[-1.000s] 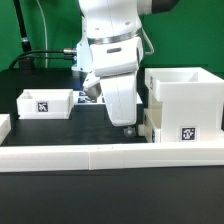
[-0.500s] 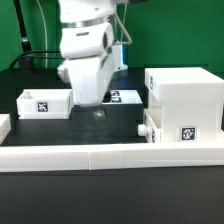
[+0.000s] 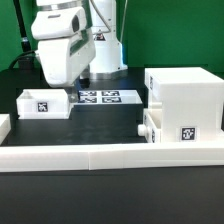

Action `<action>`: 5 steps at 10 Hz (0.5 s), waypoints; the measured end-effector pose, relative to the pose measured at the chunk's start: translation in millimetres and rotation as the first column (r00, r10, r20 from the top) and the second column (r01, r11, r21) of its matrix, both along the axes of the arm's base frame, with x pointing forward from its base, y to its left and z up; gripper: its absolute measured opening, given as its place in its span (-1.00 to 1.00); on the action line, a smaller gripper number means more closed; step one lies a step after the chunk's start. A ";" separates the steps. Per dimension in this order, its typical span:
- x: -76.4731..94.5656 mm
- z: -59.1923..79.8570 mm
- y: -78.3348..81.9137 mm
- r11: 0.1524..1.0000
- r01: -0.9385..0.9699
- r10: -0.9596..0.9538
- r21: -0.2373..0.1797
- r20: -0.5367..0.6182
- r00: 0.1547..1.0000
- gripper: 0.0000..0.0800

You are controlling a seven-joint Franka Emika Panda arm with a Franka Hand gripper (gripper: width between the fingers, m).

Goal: Assemble drawer

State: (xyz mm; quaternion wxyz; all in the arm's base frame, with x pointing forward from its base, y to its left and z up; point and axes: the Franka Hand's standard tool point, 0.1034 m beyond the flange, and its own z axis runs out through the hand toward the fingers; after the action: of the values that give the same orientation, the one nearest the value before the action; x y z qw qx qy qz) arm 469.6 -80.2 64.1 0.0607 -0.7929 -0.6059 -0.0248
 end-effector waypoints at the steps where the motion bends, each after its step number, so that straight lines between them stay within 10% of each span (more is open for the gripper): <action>1: -7.1 3.0 -11.7 1.000 0.016 -0.016 -0.002 -0.007 1.000 0.62; 5: -9.4 0.7 -14.7 0.996 0.089 -0.089 0.002 -0.027 0.996 0.62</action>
Offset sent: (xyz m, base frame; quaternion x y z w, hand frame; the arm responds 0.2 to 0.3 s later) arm 0.0000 0.0000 0.0000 0.0000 0.0000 0.0000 1.0000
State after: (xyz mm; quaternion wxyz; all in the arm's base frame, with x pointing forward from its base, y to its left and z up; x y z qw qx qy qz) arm 460.2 -94.9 64.8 0.0688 -0.8193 -0.5689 -0.0178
